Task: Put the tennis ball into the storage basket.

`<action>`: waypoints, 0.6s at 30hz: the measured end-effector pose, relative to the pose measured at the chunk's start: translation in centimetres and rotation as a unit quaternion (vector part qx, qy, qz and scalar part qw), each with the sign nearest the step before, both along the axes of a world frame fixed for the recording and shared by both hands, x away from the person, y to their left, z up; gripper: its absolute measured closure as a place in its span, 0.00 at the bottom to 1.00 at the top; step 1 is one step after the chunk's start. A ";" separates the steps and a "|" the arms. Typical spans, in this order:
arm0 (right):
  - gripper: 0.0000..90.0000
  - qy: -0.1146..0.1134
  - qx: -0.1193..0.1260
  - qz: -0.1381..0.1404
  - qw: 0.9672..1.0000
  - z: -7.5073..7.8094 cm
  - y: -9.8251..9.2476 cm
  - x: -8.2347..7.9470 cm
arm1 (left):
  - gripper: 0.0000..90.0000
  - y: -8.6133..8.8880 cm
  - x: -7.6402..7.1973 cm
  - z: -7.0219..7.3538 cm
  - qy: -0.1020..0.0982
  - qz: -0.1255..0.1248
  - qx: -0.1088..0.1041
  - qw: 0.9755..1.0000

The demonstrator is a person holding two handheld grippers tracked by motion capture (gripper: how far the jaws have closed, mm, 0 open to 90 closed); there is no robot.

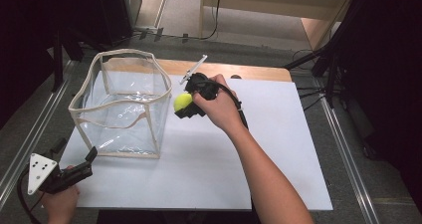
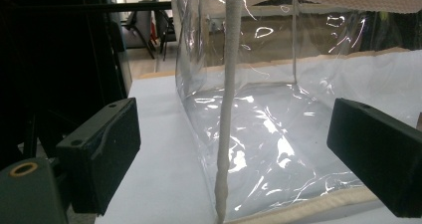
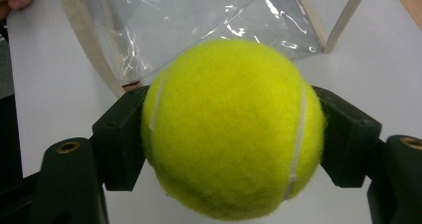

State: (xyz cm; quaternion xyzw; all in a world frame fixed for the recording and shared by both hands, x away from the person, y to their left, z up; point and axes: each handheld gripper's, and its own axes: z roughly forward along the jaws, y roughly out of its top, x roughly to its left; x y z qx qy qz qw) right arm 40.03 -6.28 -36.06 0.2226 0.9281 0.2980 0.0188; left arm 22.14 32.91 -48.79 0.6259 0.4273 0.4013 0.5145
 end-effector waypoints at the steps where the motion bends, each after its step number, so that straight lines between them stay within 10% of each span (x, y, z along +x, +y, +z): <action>1: 0.26 0.000 0.000 0.000 1.000 0.0 0.0 0.0 | 0.08 0.0 0.0 0.0 0.000 0.000 0.001 1.000; 18: 0.26 -0.008 0.001 0.010 1.000 2.4 0.2 0.5 | 0.08 0.0 0.0 0.0 0.001 0.000 0.000 1.000</action>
